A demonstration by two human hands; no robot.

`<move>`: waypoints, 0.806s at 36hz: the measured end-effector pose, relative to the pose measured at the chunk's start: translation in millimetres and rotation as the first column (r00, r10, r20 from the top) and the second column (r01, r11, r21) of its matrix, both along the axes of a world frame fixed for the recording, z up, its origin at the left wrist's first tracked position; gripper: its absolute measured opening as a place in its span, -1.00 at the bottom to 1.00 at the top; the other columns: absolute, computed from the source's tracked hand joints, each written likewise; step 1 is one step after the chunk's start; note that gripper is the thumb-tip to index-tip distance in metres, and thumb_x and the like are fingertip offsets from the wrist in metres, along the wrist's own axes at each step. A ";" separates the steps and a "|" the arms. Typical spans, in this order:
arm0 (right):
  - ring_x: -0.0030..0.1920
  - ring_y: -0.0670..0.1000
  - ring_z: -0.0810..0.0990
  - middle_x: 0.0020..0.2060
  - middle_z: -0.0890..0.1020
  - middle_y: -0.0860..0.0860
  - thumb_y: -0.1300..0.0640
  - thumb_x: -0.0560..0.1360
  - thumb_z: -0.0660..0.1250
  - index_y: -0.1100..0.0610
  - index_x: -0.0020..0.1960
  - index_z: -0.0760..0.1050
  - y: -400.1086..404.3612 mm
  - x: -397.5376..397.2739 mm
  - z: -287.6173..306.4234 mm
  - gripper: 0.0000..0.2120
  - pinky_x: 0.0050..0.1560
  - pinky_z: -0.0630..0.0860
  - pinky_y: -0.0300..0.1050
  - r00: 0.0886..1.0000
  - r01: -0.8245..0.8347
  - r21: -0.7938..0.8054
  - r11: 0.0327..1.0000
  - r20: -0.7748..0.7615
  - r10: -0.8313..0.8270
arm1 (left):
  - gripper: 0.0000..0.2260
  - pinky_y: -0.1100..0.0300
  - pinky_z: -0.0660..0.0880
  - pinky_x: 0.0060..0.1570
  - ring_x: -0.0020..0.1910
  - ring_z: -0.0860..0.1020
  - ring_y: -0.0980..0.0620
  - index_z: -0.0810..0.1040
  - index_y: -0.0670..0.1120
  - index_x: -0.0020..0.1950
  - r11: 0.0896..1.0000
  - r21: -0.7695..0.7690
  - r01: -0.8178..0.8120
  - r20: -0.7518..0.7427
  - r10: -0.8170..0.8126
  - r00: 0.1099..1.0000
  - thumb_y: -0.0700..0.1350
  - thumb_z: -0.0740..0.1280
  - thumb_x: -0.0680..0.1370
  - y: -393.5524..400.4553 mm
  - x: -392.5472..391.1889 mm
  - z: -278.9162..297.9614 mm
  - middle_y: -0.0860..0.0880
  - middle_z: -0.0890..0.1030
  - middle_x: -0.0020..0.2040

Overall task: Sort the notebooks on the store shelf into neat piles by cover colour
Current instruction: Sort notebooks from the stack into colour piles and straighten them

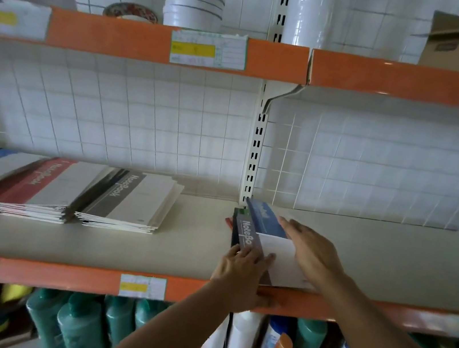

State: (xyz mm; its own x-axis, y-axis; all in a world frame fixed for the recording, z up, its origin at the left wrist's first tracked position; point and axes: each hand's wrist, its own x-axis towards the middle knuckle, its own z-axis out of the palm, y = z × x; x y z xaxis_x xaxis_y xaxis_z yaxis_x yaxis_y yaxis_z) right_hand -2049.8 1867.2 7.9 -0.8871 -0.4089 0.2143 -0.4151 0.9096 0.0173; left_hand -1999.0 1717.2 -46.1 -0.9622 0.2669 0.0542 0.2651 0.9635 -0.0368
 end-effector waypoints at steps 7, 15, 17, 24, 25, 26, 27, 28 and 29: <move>0.38 0.04 0.38 0.51 0.20 0.00 0.35 0.56 0.17 -0.04 0.57 -0.11 4.0 4.0 -4.1 -0.27 0.23 0.47 -0.08 0.998 0.046 0.020 0.999 -0.038 -0.045 | -0.57 0.03 0.46 0.03 0.10 0.53 -0.12 0.33 -0.07 0.34 0.994 -0.108 0.004 -0.058 -0.011 0.998 0.16 0.21 0.59 13.7 6.8 19.6 -0.13 0.53 0.13; 0.51 0.00 0.15 0.55 0.07 -0.01 0.33 0.53 0.24 -0.02 0.57 -0.09 7.6 17.8 -0.5 -0.23 0.38 0.30 -0.13 1.000 -0.003 -0.039 0.999 -0.024 0.002 | -0.80 0.09 0.43 -0.22 -0.10 0.59 -0.09 0.54 -0.10 0.16 1.000 -0.018 -0.022 -0.246 0.017 0.969 -0.08 0.27 0.58 -6.9 22.5 30.8 -0.10 0.61 -0.05; 0.51 -0.01 0.13 0.55 0.07 -0.01 0.33 0.53 0.24 -0.02 0.57 -0.06 5.4 21.0 0.7 -0.25 0.40 0.30 -0.12 1.000 -0.023 -0.061 0.998 -0.019 0.022 | -0.80 0.14 0.50 -0.33 -0.20 0.62 -0.06 0.60 -0.09 0.08 1.000 0.013 -0.006 -0.311 0.010 0.950 -0.06 0.28 0.52 -18.4 28.5 32.5 -0.07 0.62 -0.13; 0.51 -0.03 0.14 0.54 0.12 -0.01 0.47 0.51 0.11 -0.03 0.56 0.00 -19.8 26.3 -0.2 -0.25 0.37 0.26 -0.19 0.986 -0.154 -0.119 0.981 -0.086 0.144 | -0.57 0.17 0.59 -0.19 0.07 0.63 0.00 0.62 -0.08 0.19 0.997 0.059 -0.056 -0.489 0.078 0.869 -0.23 0.06 0.48 -63.1 57.7 58.4 -0.06 0.63 0.16; 0.51 -0.03 0.14 0.54 0.12 -0.01 0.47 0.51 0.10 -0.04 0.56 0.00 -25.3 27.7 0.6 -0.26 0.37 0.25 -0.20 0.984 -0.165 -0.128 0.978 -0.086 0.155 | -0.57 0.12 0.55 0.02 0.27 0.52 -0.02 0.49 -0.07 0.36 0.993 0.045 -0.111 -0.455 0.119 0.882 -0.26 0.06 0.55 -73.7 58.2 58.4 -0.05 0.50 0.34; 0.51 -0.03 0.14 0.54 0.12 -0.01 0.46 0.52 0.10 -0.04 0.56 0.01 -31.3 29.4 1.8 -0.27 0.37 0.25 -0.20 0.983 -0.175 -0.138 0.975 -0.087 0.165 | -0.57 0.07 0.52 0.12 0.35 0.44 -0.03 0.41 -0.07 0.42 0.988 0.045 -0.149 -0.446 0.153 0.882 -0.27 0.05 0.58 -82.8 63.2 63.0 -0.05 0.42 0.42; 0.51 -0.03 0.14 0.54 0.12 -0.02 0.45 0.52 0.09 -0.04 0.56 0.01 -37.4 31.0 3.0 -0.28 0.37 0.26 -0.20 0.981 -0.183 -0.146 0.972 -0.088 0.172 | -0.57 0.05 0.55 0.07 0.31 0.49 -0.05 0.45 -0.08 0.39 0.987 0.068 -0.144 -0.469 0.159 0.869 -0.26 0.05 0.57 -92.6 66.1 67.6 -0.07 0.46 0.38; 0.51 -0.04 0.14 0.54 0.11 -0.02 0.44 0.54 0.10 -0.05 0.56 0.01 -44.0 32.5 4.5 -0.28 0.36 0.27 -0.20 0.980 -0.186 -0.144 0.972 -0.092 0.174 | -0.57 0.05 0.59 -0.05 0.21 0.57 -0.06 0.53 -0.09 0.32 0.983 0.111 -0.148 -0.483 0.184 0.856 -0.25 0.05 0.54 -102.3 69.2 72.1 -0.09 0.54 0.30; 0.51 -0.04 0.14 0.54 0.11 -0.03 0.42 0.55 0.12 -0.05 0.56 0.00 -50.8 34.0 5.8 -0.29 0.35 0.29 -0.20 0.980 -0.185 -0.131 0.974 -0.098 0.173 | -0.57 0.06 0.58 -0.05 0.20 0.57 -0.06 0.53 -0.08 0.32 0.973 0.139 -0.183 -0.481 0.228 0.846 -0.24 0.05 0.54 -112.9 71.9 73.3 -0.09 0.54 0.30</move>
State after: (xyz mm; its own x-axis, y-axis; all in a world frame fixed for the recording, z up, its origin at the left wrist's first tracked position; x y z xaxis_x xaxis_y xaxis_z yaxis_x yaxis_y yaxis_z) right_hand -2015.9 1816.4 13.8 -0.7781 -0.5206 0.3515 -0.5741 0.8165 -0.0615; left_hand -1927.2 1604.2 27.2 -0.8361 0.0387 0.5472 0.0296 0.9992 -0.0254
